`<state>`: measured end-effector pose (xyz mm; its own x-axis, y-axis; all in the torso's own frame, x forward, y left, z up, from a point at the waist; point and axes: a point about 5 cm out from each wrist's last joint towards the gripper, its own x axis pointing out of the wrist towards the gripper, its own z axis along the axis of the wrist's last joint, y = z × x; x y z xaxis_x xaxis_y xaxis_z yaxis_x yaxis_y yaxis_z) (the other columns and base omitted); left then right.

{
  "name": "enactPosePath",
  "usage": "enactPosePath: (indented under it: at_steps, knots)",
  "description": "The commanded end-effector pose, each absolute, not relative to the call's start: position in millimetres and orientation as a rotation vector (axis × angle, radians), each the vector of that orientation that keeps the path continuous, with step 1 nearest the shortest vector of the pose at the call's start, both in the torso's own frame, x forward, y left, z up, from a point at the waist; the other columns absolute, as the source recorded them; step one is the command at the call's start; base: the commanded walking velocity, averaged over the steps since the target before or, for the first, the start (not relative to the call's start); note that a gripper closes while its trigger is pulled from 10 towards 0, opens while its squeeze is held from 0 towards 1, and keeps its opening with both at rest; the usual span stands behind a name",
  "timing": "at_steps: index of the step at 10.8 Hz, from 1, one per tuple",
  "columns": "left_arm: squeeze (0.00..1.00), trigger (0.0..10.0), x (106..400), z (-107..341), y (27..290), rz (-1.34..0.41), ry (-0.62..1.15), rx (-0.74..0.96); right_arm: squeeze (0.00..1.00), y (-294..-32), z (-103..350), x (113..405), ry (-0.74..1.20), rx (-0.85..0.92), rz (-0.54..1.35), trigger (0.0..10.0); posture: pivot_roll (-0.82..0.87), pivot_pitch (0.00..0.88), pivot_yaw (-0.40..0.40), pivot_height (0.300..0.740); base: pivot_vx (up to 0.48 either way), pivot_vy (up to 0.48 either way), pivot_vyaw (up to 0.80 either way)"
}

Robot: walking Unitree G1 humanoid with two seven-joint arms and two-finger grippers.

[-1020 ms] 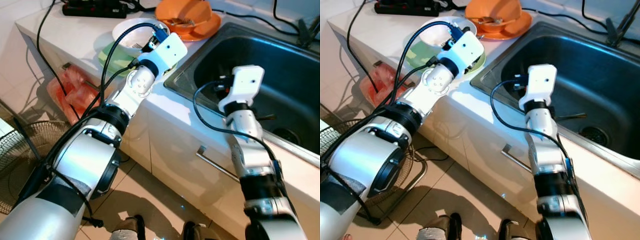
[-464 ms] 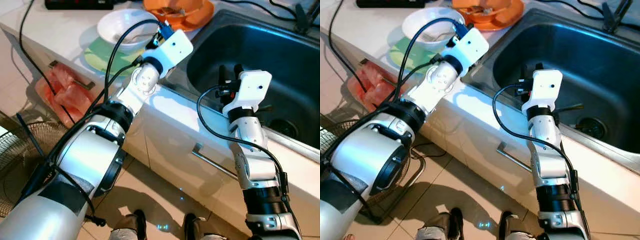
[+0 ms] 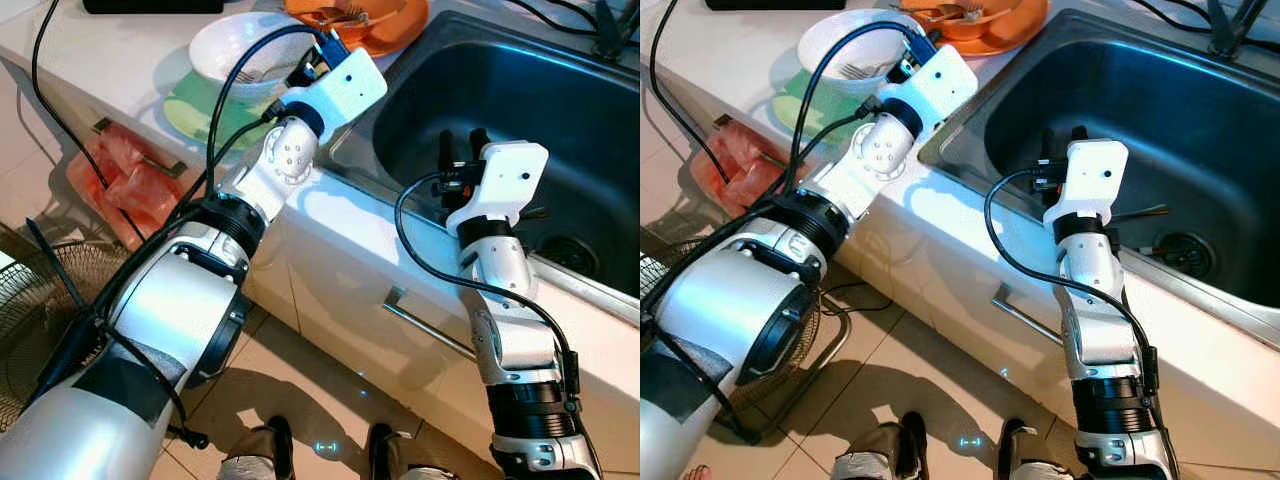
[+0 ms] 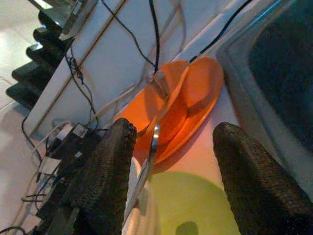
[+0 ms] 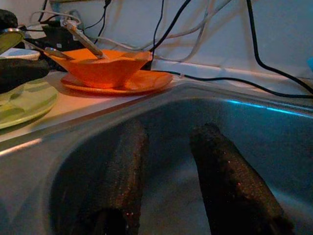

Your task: Kitchen organization

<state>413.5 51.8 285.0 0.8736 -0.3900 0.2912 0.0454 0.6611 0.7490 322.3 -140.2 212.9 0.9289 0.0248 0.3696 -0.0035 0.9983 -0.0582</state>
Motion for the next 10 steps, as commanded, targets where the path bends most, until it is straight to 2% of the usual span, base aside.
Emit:
enactPosePath:
  at_steps: [1,4,5,6,10]
  knots:
    - [0.00,10.0,415,292,52,-0.233,-0.465,0.861,0.00,-142,200,320,-0.319,-0.053,0.006,10.0,-0.11,0.267,0.054,0.740,0.000,0.000,0.00]
    - [0.00,10.0,417,295,59,-0.175,-0.465,0.883,0.00,-143,197,319,-0.308,-0.054,0.004,10.0,-0.11,0.265,0.051,0.740,0.000,0.000,0.00]
    - [0.00,7.3,418,296,62,-0.154,-0.461,0.885,0.00,-142,197,319,-0.309,-0.054,0.003,10.0,-0.12,0.266,0.051,0.740,0.000,0.000,0.00]
    - [0.00,0.0,418,297,63,-0.150,-0.464,0.885,0.00,-143,196,318,-0.306,-0.054,-0.001,10.0,-0.12,0.266,0.050,0.740,0.000,0.000,0.00]
    - [0.00,0.0,417,297,61,-0.149,-0.466,0.891,0.00,-144,195,317,-0.301,-0.052,-0.008,10.0,-0.12,0.268,0.052,0.740,0.000,0.000,0.00]
